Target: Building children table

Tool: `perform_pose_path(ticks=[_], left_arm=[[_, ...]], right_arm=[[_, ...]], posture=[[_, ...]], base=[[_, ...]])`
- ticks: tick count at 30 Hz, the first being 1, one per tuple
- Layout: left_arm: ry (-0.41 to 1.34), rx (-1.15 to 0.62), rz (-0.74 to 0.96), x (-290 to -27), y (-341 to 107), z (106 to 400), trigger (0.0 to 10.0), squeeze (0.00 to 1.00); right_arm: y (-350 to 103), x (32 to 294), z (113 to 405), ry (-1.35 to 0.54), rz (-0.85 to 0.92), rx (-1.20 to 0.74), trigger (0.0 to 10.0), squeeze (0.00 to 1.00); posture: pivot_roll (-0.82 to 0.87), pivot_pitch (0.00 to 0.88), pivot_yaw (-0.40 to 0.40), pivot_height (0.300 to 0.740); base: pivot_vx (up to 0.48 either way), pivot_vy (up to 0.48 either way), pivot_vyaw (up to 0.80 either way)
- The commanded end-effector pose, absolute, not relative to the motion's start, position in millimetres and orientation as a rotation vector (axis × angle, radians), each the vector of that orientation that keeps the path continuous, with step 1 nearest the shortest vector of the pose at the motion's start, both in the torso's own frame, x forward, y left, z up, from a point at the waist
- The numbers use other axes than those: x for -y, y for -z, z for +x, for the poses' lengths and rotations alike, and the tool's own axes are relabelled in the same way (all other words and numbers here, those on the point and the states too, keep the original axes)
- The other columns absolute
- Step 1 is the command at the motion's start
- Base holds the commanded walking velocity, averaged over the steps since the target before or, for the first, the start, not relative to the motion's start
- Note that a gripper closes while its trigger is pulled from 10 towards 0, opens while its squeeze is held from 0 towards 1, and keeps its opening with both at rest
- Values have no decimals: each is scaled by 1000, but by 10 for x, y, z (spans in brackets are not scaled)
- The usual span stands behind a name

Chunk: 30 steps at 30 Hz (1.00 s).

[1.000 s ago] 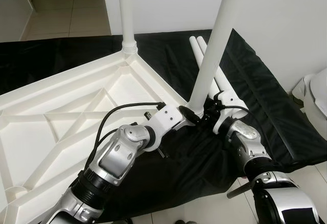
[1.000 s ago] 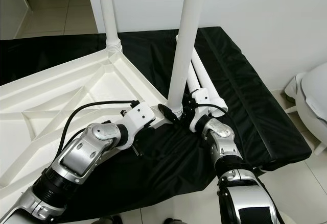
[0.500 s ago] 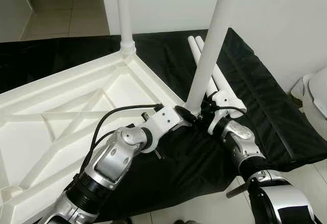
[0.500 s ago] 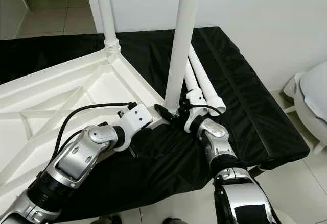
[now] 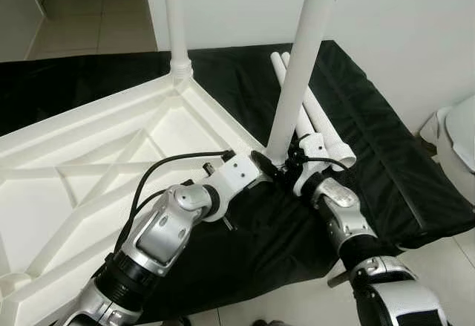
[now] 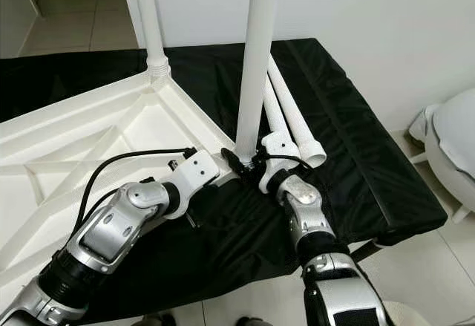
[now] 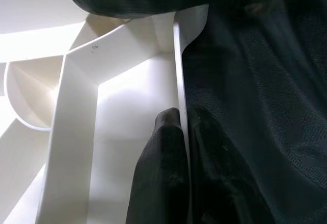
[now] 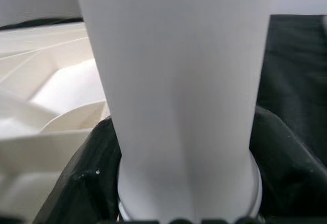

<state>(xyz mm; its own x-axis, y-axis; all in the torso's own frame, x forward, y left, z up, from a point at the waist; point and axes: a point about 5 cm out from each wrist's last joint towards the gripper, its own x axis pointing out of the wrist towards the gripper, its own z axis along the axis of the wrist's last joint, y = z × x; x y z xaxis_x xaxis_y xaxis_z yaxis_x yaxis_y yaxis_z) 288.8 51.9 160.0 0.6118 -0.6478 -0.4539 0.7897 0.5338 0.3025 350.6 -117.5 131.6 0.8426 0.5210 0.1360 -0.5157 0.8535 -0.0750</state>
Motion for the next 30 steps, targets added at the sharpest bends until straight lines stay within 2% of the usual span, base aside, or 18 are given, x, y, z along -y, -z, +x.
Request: perform_pose_path(ticks=[1, 11, 12, 17, 18, 19, 20, 22, 23, 30], left_arm=[[948, -247, 509, -436, -1654, 2791, 10000, 0], [954, -246, 514, -429, -1653, 2792, 10000, 0], [955, -246, 514, -425, -1653, 2793, 10000, 0], [952, -245, 513, -423, -1653, 2797, 10000, 0], [951, -242, 512, -416, -1655, 2801, 10000, 0], [951, -242, 512, -416, -1655, 2801, 10000, 0], [951, -241, 511, -414, -1656, 2802, 10000, 0], [949, -240, 510, -414, -1658, 2805, 10000, 0], [949, -239, 509, -411, -1658, 2804, 10000, 0], [951, -239, 508, -403, -1657, 2802, 10000, 0]], right_arm=[[-1270, 1350, 3525, -333, -23, 113, 0, 0], [-1387, 1229, 3431, -15, -41, 157, 0, 0], [-1399, 1143, 3381, 37, -38, 150, 0, 0], [-1404, 1069, 3355, 16, -24, 144, 0, 0], [-1403, 1116, 3360, 14, -23, 136, 2157, 0], [-1403, 1116, 3360, 14, -23, 136, 2157, 0], [-1404, 1145, 3363, 18, -25, 135, 10000, 0], [-1409, 1159, 3366, -12, -8, 143, 10000, 0], [-1407, 1175, 3371, -41, 3, 145, 10000, 1000], [-1485, 1282, 3410, -209, 2, 171, 10000, 1000]], posture=[[-4, 112, -14, 740], [-10, 112, -9, 740], [-11, 111, -11, 740], [-10, 110, -12, 740], [-14, 108, -14, 740], [-14, 108, -14, 740], [-14, 108, -14, 740], [-14, 106, -15, 740], [-16, 105, -15, 740], [-17, 105, -18, 740]], base=[[0, 0, 0], [0, 0, 0], [0, 0, 0], [0, 0, 0], [0, 0, 0], [0, 0, 0], [0, 0, 0], [0, 0, 0], [0, 0, 0], [0, 0, 0]])
